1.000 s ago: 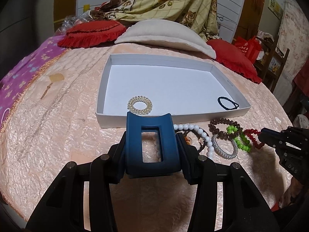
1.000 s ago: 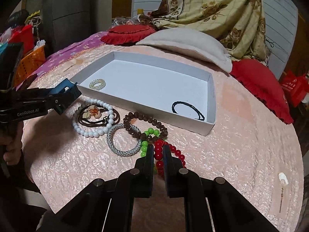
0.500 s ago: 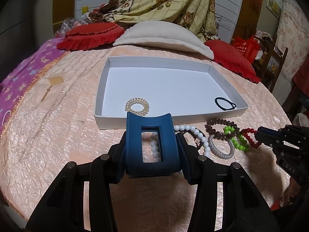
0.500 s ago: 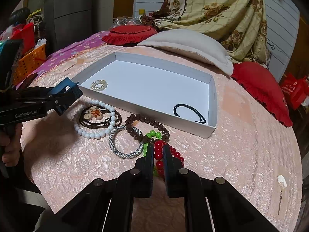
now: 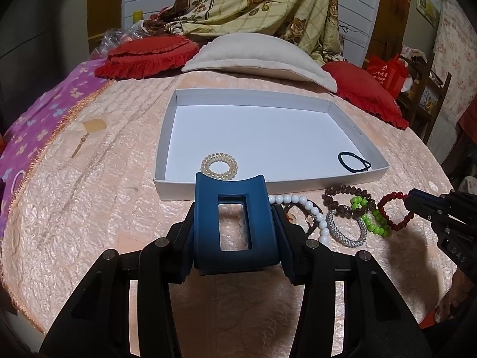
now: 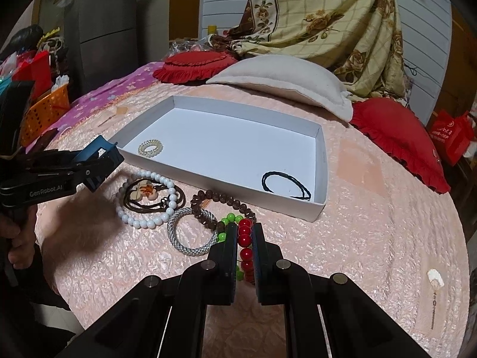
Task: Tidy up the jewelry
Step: 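Grasp the red bead bracelet with the right tool, then carry the red bracelet with the right tool while the left tool carries the blue clip toward the box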
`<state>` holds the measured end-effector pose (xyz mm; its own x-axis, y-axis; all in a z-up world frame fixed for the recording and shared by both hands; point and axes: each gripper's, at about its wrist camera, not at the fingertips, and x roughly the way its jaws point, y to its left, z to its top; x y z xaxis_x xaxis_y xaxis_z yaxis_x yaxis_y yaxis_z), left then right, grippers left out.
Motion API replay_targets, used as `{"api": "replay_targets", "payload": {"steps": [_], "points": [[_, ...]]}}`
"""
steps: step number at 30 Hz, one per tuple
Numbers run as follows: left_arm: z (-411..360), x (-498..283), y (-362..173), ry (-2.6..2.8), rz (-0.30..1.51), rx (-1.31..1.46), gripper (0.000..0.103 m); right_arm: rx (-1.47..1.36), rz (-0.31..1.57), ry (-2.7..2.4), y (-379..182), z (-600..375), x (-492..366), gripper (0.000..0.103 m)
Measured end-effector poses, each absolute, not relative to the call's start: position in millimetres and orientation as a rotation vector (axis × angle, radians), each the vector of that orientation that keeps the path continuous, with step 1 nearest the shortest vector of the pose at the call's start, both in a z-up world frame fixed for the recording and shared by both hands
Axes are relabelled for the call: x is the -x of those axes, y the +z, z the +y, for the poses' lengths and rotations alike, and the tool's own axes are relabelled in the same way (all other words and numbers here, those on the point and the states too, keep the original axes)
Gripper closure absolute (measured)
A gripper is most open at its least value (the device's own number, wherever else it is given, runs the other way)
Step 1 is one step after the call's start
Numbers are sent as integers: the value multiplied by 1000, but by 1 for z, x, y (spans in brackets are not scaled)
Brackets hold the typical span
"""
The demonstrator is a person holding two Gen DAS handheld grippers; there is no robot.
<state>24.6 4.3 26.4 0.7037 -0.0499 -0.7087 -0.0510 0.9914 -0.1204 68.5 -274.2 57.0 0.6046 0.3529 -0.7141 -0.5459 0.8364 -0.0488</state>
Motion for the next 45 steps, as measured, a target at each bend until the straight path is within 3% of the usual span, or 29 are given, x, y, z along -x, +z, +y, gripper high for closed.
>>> {"api": "replay_targets", "payload": {"steps": [45], "points": [[6,-34,20,18,817,151,57,10,627,510,89,-297,-87,95]]}}
